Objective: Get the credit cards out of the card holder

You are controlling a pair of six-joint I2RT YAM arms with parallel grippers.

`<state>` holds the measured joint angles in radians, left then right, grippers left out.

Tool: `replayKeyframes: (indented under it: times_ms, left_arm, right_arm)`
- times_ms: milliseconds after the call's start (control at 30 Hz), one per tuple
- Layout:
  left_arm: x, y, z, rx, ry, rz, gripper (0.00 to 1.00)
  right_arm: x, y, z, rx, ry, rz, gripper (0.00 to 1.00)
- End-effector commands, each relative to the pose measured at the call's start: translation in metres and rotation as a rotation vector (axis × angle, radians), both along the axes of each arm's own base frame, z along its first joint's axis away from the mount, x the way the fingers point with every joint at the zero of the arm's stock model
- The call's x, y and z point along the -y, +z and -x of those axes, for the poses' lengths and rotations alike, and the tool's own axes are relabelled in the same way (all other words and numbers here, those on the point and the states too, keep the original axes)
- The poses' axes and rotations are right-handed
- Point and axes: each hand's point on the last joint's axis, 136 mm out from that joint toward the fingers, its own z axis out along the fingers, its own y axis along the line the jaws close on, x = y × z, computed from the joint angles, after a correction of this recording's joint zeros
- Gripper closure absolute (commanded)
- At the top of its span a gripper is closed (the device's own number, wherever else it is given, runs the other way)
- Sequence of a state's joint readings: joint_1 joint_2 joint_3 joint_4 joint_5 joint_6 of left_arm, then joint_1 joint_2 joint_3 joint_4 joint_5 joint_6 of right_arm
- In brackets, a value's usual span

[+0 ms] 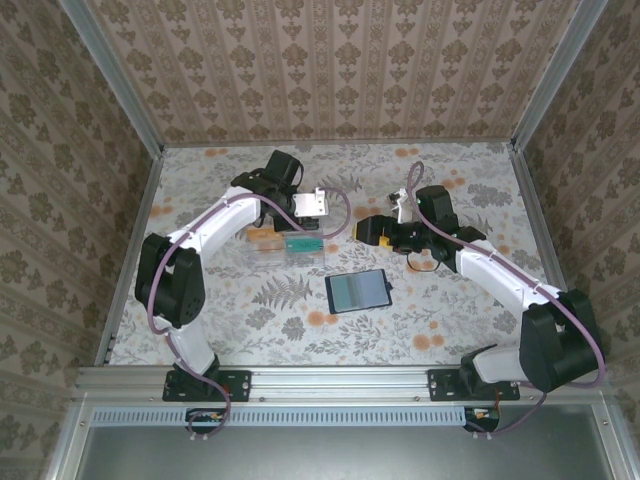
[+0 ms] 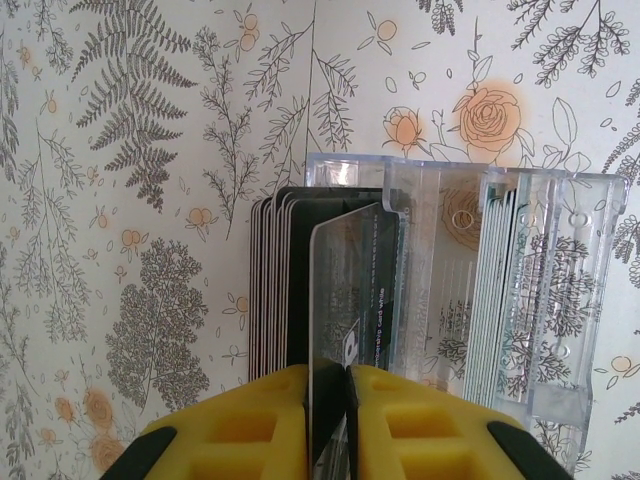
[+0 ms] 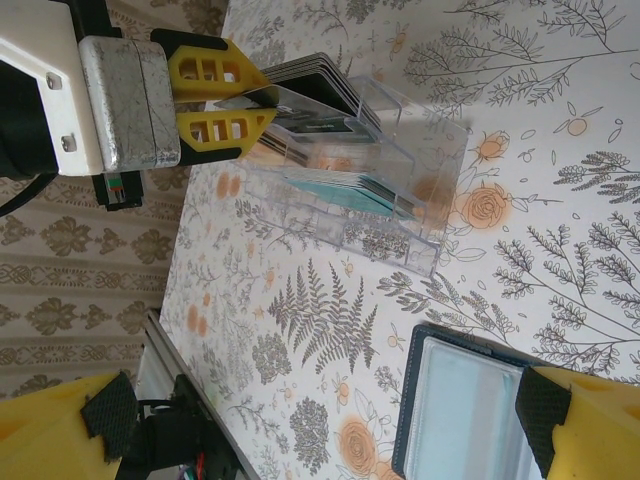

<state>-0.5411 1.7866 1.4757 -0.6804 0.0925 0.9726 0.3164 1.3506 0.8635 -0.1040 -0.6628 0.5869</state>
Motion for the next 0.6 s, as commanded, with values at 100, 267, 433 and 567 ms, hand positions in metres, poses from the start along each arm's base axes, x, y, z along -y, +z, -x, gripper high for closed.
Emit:
replayKeyframes:
  times_ms: [100, 267, 433, 567]
  left_arm:
    - [0.0024, 0.0111, -0.007, 0.02, 0.015, 0.035, 0.79]
    - [0.0024, 0.0163, -0.0086, 0.031, 0.019, 0.037, 0.77]
    - [0.0039, 0.0188, -0.0072, 0.027, 0.018, 0.044, 0.77]
    - [0.0041, 0.0151, -0.0048, 0.018, 0.021, 0.045, 0.8]
  right_arm:
    - [-0.0029, 0.0107, -0.0064, 0.019, 0.005, -0.032, 0.0]
    - [-0.0031, 0.0108, -0.0066, 0.018, 0.006, -0.035, 0.0]
    - [-0.0039, 0.0102, -0.0078, 0.016, 0.008, -0.037, 0.0]
    - [-0.0044, 0.0102, -0.0085, 0.016, 0.008, -0.038, 0.0]
